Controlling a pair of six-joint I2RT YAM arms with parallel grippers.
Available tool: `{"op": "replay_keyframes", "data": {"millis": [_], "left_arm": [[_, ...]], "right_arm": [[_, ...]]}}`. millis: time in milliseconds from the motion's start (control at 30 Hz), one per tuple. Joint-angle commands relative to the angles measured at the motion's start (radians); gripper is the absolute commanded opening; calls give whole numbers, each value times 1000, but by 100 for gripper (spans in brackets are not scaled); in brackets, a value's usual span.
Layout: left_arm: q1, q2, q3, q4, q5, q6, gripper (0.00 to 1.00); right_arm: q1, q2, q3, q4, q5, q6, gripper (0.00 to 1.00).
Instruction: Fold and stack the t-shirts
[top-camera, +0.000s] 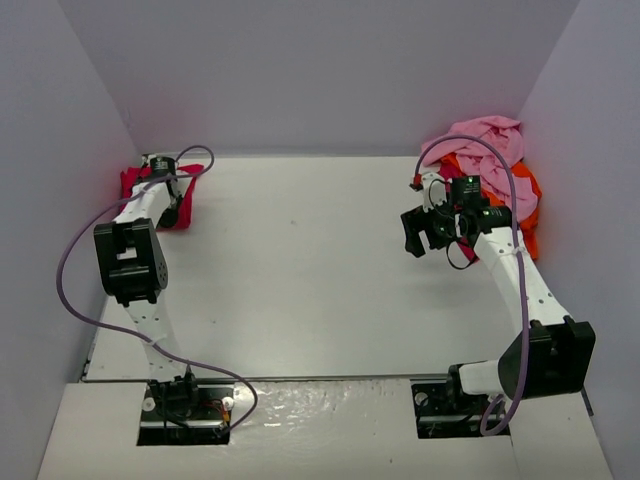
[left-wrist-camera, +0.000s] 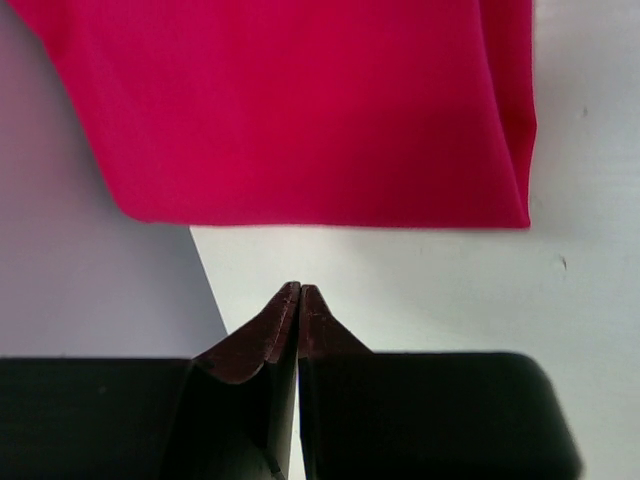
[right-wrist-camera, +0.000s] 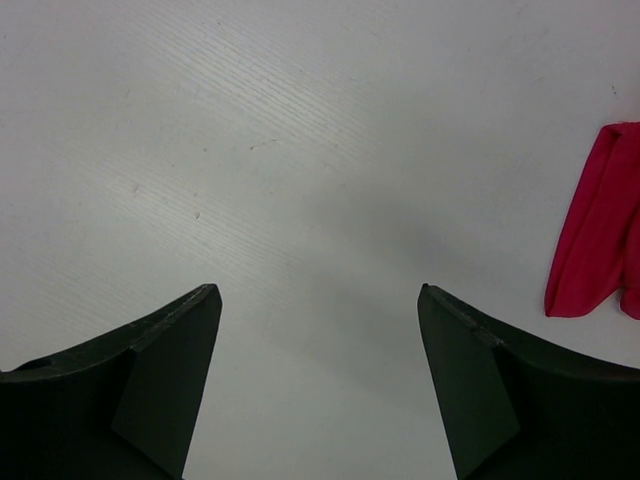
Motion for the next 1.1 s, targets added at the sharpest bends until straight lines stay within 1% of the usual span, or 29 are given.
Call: {"op": "replay_keyframes", "data": {"millis": [0,67,133,400,567,667,800,933,1067], "left_arm": [[-1,47,71,51,-26,-25,0],[4,90,90,65,-42,-25,0],[7,134,129,46,-42,-36,0],[10,250,211,22,-45,-57,0],[13,325,317,0,-68,-54,0],[16,372,413,-22,-61,-58,0],[15,410,469,-6,-68,-50,0],[14,441,505,-22,-59,-55,0],[13,417,462,29,-42,-59,0]], "right_arm": [[3,-31,-5,16,12,-14,77],[4,-24,-6,16,16,-17,77],[4,-22,-6,16,16,-18,77],[4,-9,-8,18,24,-17,77],[4,9,-11,21,30,-15,77],[3,28,-6,21,37,-12,77],[3,39,-9,25,42,-10,77],[3,42,-9,27,45,-12,77],[3,45,-4,25,44,-15,77]]}}
